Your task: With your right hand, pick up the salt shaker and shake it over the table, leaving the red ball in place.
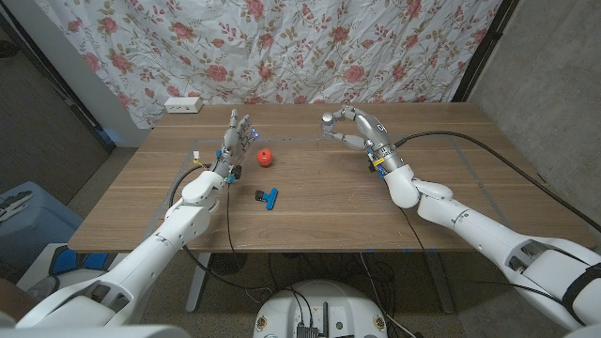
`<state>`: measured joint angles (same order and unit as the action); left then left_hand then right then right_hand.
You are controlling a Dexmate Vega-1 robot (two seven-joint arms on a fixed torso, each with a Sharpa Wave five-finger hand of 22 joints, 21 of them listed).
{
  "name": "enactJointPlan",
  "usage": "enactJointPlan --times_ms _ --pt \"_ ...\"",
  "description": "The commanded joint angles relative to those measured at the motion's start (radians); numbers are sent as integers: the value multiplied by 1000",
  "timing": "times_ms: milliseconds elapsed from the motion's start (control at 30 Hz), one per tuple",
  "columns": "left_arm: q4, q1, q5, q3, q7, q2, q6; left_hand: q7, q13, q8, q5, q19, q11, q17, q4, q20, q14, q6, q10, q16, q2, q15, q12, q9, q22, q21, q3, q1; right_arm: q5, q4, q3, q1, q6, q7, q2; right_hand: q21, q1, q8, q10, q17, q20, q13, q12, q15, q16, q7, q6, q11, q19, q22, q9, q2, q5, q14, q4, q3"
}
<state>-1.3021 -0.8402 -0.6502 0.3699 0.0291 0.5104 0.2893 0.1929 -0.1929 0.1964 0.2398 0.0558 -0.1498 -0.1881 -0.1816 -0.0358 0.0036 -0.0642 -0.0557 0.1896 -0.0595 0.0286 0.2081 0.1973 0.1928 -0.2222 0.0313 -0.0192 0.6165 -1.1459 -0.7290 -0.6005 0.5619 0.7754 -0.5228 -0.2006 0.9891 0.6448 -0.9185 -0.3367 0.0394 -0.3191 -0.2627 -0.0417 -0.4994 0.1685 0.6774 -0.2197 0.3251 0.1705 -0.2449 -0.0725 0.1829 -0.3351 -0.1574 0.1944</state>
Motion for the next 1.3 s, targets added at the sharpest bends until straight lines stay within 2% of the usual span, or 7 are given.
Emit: enactJointPlan --times_ms 33,800,967,1300 --pt "0 0 0 0 0 0 -1 6 -4 5 7 8 -5 -6 -5 -24 1 2 2 5 -101 105 4 6 5 -5 1 0 106 36 -69 45 -72 140 -1 -2 20 20 -7 -6 21 -7 -6 -142 -10 54 65 -1 16 1 -21 -7 9 -17 -2 -4" --pt "1 0 0 0 0 0 0 7 -4 5 7 8 -5 -6 -5 -24 2 2 2 5 -101 104 4 6 5 -5 1 0 230 119 -201 149 -210 336 -1 -6 53 29 -23 -15 29 -19 -10 -152 -27 54 64 -1 42 2 -25 2 16 -38 -10 -2" --pt "1 0 0 0 0 0 0 7 -4 4 7 8 -4 -6 -5 -24 2 1 3 5 -101 104 4 6 5 -5 1 0 275 111 -185 149 -241 342 0 -8 59 31 -25 -16 29 -22 -11 -151 -30 54 64 -1 49 2 -26 4 17 -43 -11 -2" --pt "1 0 0 0 0 0 0 8 -4 4 7 8 -5 -6 -5 -24 3 1 4 5 -101 104 4 6 5 -5 1 0 368 48 -170 134 -334 342 -24 -8 61 34 -29 -17 26 -26 -12 -147 -33 54 64 -1 56 2 -28 4 16 -52 -7 -2"
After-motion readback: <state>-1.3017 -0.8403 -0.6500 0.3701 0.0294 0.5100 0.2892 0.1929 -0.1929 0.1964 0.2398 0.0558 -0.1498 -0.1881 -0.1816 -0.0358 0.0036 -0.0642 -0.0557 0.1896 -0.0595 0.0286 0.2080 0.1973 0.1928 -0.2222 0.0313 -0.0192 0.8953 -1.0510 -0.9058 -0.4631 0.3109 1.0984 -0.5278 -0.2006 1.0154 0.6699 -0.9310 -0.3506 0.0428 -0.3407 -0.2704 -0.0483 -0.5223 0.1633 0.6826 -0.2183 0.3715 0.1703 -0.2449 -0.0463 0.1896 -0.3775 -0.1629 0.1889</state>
